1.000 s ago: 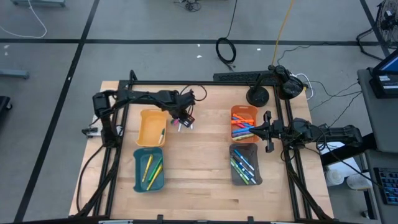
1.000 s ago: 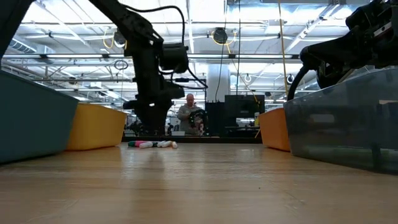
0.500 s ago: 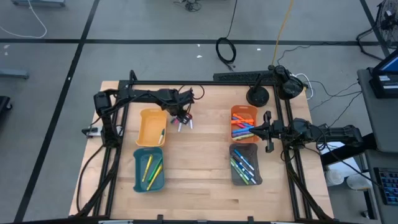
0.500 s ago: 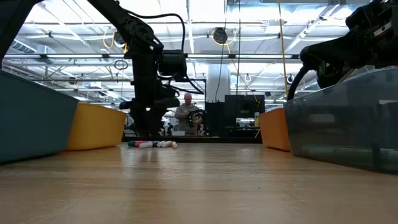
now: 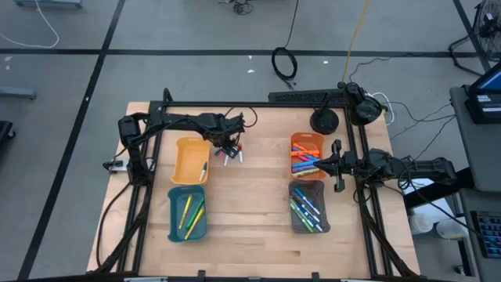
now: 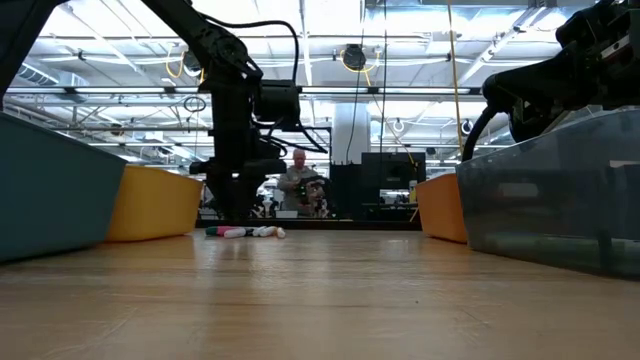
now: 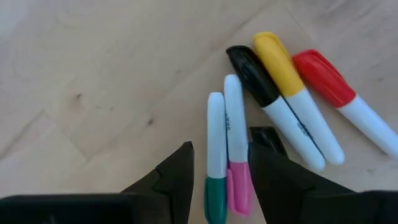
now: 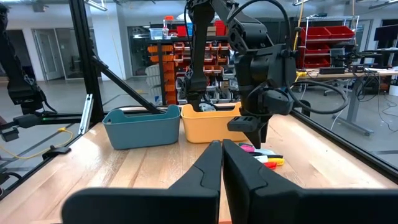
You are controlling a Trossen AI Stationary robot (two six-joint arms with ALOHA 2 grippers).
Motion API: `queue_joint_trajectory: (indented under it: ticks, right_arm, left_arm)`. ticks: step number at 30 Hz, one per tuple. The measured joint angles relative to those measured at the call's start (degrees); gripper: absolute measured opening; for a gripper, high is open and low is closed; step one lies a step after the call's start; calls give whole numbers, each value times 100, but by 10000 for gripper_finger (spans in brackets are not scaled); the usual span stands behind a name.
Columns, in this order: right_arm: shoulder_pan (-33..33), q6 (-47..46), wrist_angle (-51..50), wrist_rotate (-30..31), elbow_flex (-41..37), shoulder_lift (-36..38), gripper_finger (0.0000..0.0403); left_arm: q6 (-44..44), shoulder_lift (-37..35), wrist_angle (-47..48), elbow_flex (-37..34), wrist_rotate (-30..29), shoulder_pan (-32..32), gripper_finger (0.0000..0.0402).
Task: Pick & Place Markers
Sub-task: Put the dark green mini marker into the yellow bin
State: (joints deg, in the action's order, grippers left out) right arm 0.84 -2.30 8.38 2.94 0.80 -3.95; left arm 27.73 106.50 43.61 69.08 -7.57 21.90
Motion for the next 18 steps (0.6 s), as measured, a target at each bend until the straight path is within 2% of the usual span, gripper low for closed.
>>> queue_joint_trajectory:
  ticks: [8,18]
  right_arm:
    - [2,1,0,2,1,0,4]
    - [1,2,0,1,1,0,4]
  left_arm:
    - [128,0,31,-113,-175,3,156]
    - [133,0,-30,-190,-98,-27,156]
